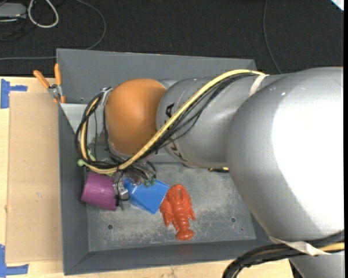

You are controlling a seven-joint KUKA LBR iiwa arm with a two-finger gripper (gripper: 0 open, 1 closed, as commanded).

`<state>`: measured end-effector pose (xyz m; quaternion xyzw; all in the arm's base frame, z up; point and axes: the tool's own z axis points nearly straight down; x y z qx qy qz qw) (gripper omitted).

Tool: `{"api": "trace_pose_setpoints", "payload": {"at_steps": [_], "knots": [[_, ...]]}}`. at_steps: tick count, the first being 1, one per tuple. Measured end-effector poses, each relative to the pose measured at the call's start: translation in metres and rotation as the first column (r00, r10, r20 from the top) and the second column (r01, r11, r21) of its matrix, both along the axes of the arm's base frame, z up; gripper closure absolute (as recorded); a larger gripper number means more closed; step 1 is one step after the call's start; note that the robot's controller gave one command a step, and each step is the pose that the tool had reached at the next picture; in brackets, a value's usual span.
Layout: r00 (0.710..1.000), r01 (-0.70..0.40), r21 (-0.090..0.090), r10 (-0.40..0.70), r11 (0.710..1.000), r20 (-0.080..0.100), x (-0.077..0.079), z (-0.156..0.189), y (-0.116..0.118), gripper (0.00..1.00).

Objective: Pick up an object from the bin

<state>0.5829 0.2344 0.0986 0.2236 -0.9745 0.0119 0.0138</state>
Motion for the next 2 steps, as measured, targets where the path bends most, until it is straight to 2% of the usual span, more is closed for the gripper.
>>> {"api": "trace_pose_setpoints", "payload": {"at_steps": [1, 2], "knots": [[1.0, 0.0, 0.001, 0.0, 1.0, 0.0, 0.0, 0.045, 0.001, 1.0], [1.0, 0.0, 0.004, 0.0, 1.0, 0.007, 0.002, 0.075, 0.002, 1.0]]}}
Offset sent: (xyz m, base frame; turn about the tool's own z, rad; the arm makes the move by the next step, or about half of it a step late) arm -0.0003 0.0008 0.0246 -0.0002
